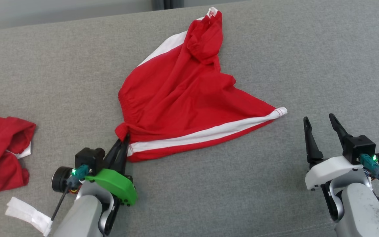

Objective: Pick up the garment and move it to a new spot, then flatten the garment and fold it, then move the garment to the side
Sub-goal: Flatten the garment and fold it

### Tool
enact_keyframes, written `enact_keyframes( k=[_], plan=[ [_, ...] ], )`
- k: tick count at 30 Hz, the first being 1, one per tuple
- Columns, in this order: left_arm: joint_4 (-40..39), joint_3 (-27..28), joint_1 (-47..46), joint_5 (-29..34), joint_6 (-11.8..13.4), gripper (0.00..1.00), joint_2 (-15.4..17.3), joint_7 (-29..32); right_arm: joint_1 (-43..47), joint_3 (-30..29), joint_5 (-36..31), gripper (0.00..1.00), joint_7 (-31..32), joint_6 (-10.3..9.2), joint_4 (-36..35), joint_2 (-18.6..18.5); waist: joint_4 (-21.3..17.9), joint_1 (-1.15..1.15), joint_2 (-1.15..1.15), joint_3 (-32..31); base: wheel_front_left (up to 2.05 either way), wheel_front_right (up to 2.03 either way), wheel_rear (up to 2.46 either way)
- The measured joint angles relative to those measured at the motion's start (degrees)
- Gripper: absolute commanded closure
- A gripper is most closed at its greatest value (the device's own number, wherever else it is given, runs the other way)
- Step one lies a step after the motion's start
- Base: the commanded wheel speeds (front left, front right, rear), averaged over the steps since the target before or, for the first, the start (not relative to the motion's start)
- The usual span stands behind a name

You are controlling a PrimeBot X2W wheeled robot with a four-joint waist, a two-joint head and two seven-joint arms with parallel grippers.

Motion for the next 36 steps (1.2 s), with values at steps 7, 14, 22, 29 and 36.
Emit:
enact_keyframes(
  k=[7,14,22,29,36],
  plan=[
    [3.91,0.35,-2.69,2.48,0.00,0.00,0.07,0.00,-0.26,0.00,0.58,0.00,0.00,0.00,0.26,0.08,-0.07,0.00,0.00,0.11,0.00,0.00,0.00],
    [0.49,6.20,-0.48,3.85,0.33,0.00,-1.29,0.00,-0.35,0.51,1.60,0.00,0.00,0.00,0.00,0.11,0.51,0.00,0.00,-1.42,0.00,0.00,0.00],
    [-5.89,13.37,7.41,8.90,0.86,0.00,-4.01,0.00,1.12,0.83,2.16,0.00,0.00,0.00,-0.63,0.13,1.31,0.00,0.00,-4.72,0.00,0.00,0.00],
    [-8.31,16.13,12.63,11.17,0.77,0.00,-5.68,0.00,3.50,1.30,2.44,0.00,0.00,0.00,0.24,0.13,1.85,0.00,0.00,-8.28,0.00,0.00,0.00],
    [-9.51,16.55,18.00,12.16,0.49,0.00,-6.53,0.00,6.98,1.24,3.09,0.00,0.00,0.00,1.83,0.13,2.17,0.00,0.00,-11.61,0.00,0.00,0.00]
  ],
)
